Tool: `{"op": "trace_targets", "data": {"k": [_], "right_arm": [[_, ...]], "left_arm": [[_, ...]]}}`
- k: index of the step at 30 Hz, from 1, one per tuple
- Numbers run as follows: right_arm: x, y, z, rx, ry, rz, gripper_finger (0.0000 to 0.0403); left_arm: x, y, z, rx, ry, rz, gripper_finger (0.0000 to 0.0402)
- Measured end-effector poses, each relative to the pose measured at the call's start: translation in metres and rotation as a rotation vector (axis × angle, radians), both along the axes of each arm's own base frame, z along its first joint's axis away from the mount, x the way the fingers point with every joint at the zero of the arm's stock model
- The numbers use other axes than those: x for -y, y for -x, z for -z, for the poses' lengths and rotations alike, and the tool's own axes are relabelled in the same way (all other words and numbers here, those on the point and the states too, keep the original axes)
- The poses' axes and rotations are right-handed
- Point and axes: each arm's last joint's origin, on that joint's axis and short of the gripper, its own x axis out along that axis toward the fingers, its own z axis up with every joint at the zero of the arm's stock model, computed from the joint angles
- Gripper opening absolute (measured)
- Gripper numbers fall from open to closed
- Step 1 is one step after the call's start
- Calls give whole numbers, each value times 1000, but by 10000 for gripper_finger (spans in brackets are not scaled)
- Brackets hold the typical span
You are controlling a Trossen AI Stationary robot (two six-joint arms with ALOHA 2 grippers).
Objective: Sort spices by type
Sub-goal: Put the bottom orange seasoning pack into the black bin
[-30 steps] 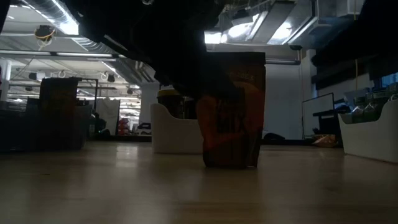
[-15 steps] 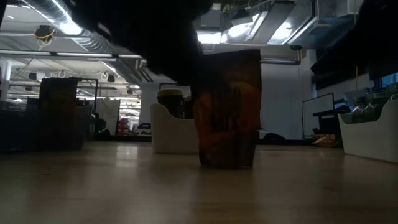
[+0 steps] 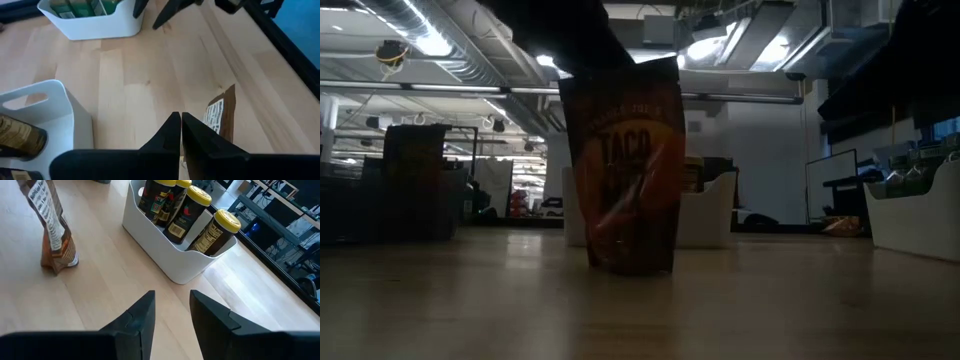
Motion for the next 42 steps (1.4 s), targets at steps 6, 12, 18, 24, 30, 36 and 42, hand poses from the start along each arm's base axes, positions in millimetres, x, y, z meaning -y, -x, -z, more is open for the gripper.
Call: {"op": "trace_targets", "data": {"k": [6,12,18,24,30,36,42], "right_arm": [[0,0,0,1,1,0,121],[0,0,0,-10,9,-9,121],[-2,-2,1,4,-10,-14,121],[-4,-3,1,-19,-9,-32,121],[-4,-3,2,-22,-11,-32,121],[-4,-3,2,-22,-11,-32,121],[-4,-3,2,-22,-10,-32,121]], "left_arm": [[0,0,2,-9,13,-10,1],[3,-2,-11,16,48,23,40],[4,-1,-8,-3,53,24,139],[7,-4,3,-29,69,24,215],[14,-12,29,-86,74,58,234],[10,-13,30,-94,72,42,231],[9,-13,29,-96,69,42,232]]}}
